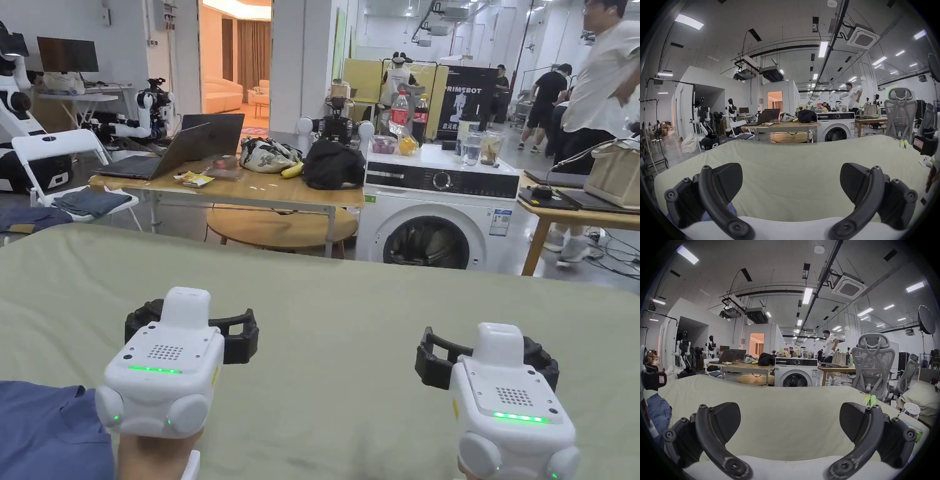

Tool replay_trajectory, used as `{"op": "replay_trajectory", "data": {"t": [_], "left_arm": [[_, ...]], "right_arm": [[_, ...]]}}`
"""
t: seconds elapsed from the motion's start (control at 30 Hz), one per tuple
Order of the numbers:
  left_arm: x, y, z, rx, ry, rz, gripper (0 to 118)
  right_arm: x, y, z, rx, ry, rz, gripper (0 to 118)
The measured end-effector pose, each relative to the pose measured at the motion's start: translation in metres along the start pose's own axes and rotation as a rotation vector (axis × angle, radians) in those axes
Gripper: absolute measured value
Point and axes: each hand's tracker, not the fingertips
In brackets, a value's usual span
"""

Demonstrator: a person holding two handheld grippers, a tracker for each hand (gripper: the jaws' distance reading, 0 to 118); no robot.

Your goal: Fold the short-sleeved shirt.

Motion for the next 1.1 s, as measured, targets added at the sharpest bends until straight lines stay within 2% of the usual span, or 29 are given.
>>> {"op": "replay_trajectory", "data": {"t": [0.37,1.1], "left_arm": [[0.002,-0.009,-0.003,-0.007,-0.011,-0.030,117],[0.000,-0.008,0.000,0.003,-0.023,0.016,117]], "right_arm": [[-0.002,-0.004,0.000,0.003,-0.007,0.017,118],[-0.004,-0.010,0.002,-0.007,-0.014,0.020,118]]}}
